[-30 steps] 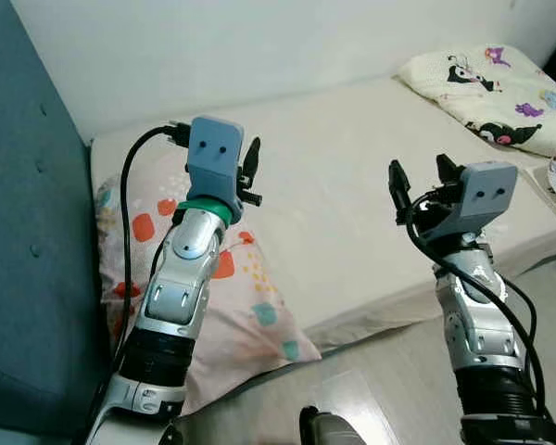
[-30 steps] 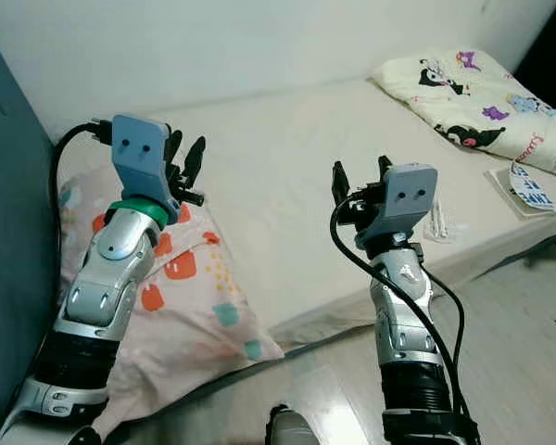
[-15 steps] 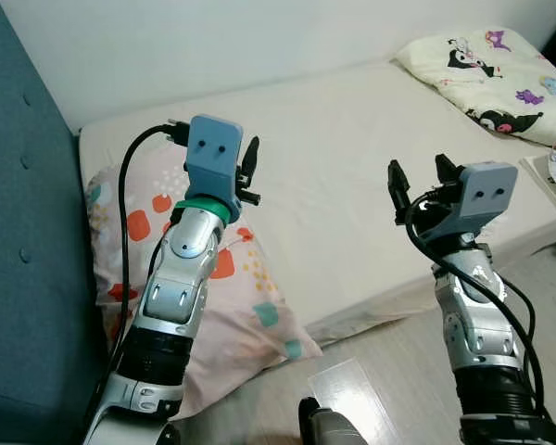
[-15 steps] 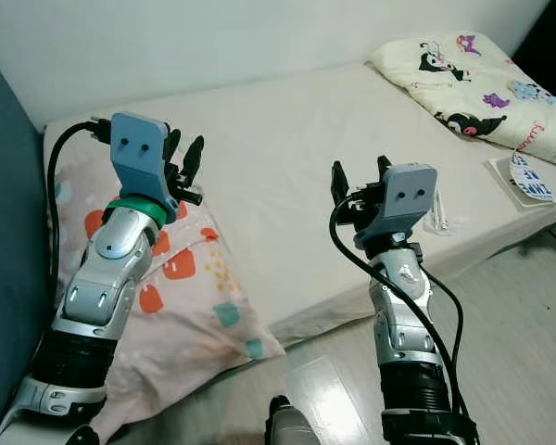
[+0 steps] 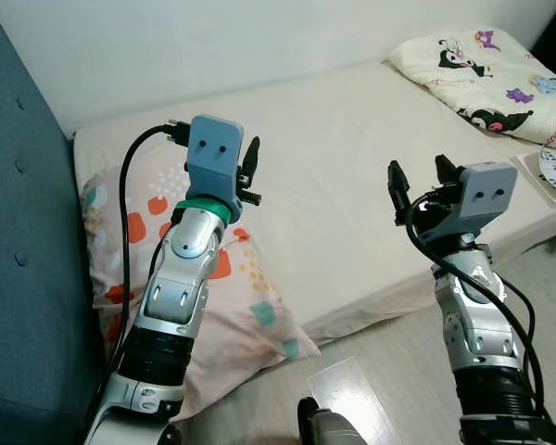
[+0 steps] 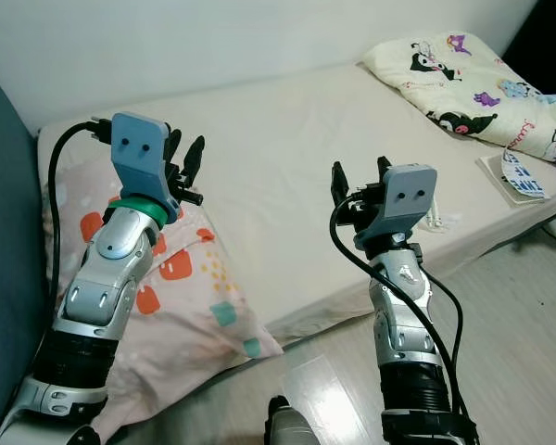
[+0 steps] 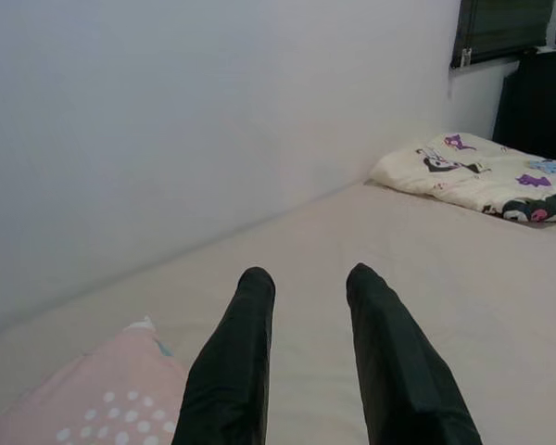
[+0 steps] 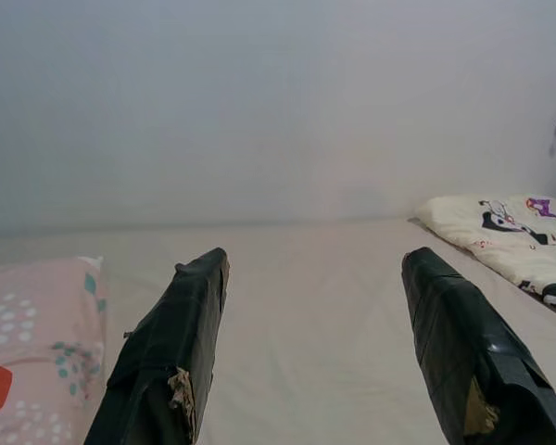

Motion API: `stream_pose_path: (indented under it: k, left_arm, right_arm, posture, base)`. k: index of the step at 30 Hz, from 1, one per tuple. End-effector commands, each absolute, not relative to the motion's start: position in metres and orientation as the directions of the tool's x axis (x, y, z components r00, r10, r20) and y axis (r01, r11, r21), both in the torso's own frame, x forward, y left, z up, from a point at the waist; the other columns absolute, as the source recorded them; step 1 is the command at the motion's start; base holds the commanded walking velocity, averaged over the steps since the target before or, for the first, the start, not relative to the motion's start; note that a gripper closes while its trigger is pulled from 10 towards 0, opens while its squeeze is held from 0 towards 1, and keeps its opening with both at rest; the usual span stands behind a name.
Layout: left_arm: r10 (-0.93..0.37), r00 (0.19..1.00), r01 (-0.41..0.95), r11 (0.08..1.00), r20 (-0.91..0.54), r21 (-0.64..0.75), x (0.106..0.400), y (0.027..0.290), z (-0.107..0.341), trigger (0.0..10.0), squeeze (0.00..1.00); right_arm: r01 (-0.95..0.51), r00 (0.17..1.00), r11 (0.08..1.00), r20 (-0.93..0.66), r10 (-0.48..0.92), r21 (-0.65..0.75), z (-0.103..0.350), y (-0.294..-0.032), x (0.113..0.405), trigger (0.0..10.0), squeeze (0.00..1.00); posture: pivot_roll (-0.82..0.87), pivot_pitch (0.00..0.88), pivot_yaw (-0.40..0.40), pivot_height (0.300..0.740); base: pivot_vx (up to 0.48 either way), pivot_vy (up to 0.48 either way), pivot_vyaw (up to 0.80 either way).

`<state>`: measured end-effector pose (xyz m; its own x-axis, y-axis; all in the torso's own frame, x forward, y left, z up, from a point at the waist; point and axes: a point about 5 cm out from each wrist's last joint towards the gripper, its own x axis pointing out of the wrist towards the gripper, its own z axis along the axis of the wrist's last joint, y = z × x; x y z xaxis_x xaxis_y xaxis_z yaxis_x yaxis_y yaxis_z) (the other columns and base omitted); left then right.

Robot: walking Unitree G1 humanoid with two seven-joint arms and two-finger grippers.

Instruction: Clean up the room

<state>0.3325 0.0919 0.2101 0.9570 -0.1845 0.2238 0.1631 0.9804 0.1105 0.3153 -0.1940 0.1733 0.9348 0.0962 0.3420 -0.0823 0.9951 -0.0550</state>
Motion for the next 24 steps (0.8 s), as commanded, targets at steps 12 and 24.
stream_pose_path:
  k: [12, 24]
  left_arm:
    - [-0.195, 0.958, 0.172, 0.978, 0.212, 0.121, 0.3331, 0.0896, 0.2069, 10.0, 0.0]
    - [-0.197, 0.957, 0.174, 0.977, 0.212, 0.122, 0.3331, 0.0889, 0.2068, 10.0, 0.0]
  right_arm:
    - [-0.105, 0.94, 0.991, 0.318, 0.124, -0.079, 0.1682, -0.1918, 0.3138, 10.0, 0.0]
    - [-0.116, 0.938, 0.99, 0.318, 0.136, -0.081, 0.168, -0.1911, 0.3135, 10.0, 0.0]
  posture:
    - [-0.12, 0.0, -0.003, 0.74]
    - [-0.12, 0.0, -0.002, 0.74]
  base:
    - [0.0, 0.0, 0.28]
    - [0.0, 0.0, 0.74]
